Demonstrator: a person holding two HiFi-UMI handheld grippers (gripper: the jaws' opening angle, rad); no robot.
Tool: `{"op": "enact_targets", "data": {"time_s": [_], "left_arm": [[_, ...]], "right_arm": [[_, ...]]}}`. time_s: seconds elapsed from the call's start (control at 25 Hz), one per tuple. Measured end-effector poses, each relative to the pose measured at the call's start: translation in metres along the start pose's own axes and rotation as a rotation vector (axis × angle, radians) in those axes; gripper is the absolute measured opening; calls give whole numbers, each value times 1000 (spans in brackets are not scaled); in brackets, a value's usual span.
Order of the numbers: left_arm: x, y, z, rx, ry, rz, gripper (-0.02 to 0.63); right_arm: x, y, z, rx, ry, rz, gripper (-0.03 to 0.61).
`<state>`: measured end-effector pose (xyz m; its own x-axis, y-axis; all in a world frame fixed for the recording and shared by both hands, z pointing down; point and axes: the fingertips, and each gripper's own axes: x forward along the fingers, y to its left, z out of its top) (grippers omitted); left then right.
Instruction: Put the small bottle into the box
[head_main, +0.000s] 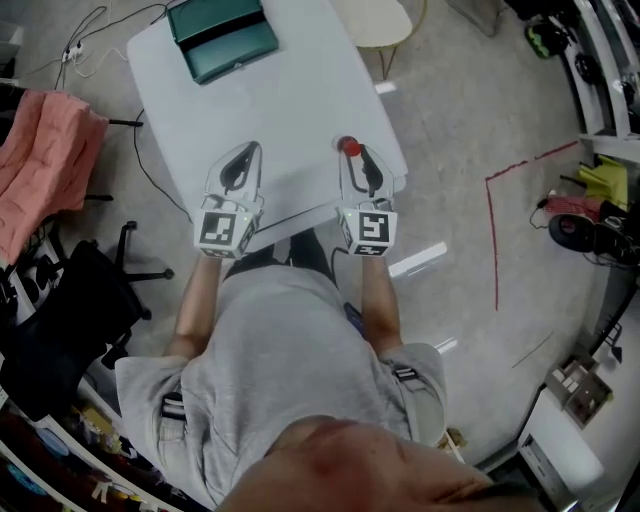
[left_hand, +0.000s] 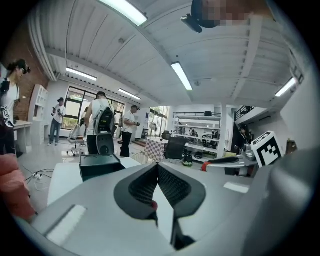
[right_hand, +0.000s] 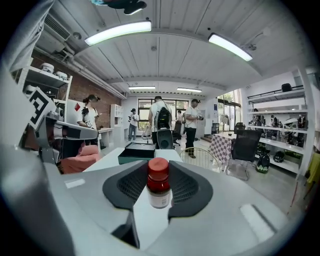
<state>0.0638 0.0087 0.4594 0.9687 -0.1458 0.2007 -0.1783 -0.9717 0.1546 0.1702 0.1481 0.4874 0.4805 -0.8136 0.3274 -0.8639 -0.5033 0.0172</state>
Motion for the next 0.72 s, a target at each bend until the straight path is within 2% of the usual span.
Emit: {"op": "enact_targets", "data": {"time_s": [0.72], "left_arm": [[-35, 85, 29, -23, -92, 371, 11]], "right_arm": [[80, 53, 71, -87, -75, 301, 130]]}}
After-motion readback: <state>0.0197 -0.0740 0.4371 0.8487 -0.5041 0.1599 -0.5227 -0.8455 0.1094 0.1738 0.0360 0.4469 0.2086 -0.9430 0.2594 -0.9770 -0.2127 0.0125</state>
